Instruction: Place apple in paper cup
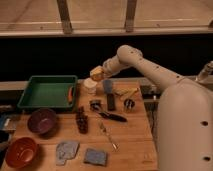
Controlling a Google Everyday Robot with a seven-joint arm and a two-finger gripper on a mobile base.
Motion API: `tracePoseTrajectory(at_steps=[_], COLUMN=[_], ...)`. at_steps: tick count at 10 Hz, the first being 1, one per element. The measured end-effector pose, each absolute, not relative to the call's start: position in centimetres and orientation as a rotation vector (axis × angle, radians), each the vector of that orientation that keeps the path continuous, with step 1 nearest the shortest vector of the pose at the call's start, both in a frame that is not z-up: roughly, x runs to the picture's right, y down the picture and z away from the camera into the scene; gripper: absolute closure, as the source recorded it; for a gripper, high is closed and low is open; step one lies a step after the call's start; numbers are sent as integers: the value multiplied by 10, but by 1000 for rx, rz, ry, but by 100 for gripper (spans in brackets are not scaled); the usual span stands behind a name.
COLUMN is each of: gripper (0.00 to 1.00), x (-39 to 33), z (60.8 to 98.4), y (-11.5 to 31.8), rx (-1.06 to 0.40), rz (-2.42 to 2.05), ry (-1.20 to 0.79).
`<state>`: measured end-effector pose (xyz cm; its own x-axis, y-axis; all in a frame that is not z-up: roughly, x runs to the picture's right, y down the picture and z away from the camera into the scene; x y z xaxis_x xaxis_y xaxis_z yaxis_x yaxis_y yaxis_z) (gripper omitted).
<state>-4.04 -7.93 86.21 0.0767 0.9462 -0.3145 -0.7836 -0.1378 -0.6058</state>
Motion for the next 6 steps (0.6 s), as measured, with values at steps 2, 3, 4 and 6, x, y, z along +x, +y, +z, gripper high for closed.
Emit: tracePoseTrajectory(at_steps=[2, 3, 4, 6], gripper=[100, 100, 100, 100], x=[-44, -46, -46, -54], z=[863, 863, 865, 871], y=[-79, -79, -78, -74], rx=[-800, -806, -805, -792], rz=[1502, 1491, 1477, 1444], ry=[-249, -241, -223, -180])
